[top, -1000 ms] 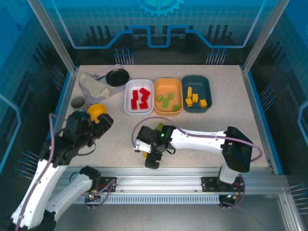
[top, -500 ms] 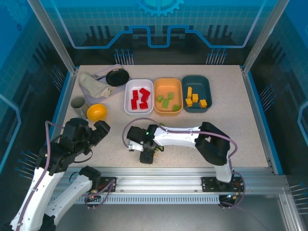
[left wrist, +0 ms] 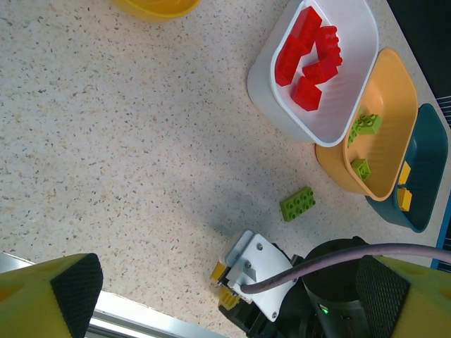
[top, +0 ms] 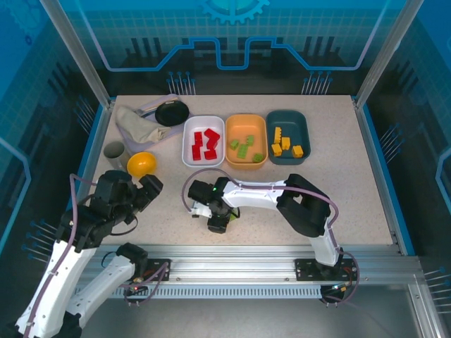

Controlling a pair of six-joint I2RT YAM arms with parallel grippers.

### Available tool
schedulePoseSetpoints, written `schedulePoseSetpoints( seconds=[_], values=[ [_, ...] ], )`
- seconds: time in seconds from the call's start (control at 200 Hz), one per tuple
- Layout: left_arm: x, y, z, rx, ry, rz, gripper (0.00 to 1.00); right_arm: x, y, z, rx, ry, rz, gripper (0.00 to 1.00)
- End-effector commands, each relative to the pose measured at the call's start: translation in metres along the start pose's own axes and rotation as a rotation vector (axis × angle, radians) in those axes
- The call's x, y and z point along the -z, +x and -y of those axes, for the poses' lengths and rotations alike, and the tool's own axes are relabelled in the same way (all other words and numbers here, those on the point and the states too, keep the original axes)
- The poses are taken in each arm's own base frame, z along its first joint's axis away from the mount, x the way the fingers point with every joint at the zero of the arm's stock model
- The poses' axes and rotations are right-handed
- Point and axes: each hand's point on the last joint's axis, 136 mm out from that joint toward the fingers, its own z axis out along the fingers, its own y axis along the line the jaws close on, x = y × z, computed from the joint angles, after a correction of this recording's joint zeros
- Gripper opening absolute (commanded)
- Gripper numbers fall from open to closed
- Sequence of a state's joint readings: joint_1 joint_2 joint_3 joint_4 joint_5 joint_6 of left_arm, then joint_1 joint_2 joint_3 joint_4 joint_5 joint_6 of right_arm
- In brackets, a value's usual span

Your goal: Sort the legos into containers by color

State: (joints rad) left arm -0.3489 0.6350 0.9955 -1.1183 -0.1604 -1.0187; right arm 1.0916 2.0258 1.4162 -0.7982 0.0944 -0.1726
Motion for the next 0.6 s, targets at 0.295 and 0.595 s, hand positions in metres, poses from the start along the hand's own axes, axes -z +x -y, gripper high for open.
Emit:
schedulePoseSetpoints(
  seconds=[0.295, 0.595],
  values=[
    [-0.043, 0.023, 0.047, -0.057, 0.146, -0.17, 0.96, 0.108, -0.013, 0.099, -0.436, 0.081, 0.311, 0.37],
    [-0.09, 0.047, 0.134, -0.219, 0.285, -0.322, 0.96, 0.157, 0.11, 0.261, -1.021, 0.357, 0.258, 0.35]
  ],
)
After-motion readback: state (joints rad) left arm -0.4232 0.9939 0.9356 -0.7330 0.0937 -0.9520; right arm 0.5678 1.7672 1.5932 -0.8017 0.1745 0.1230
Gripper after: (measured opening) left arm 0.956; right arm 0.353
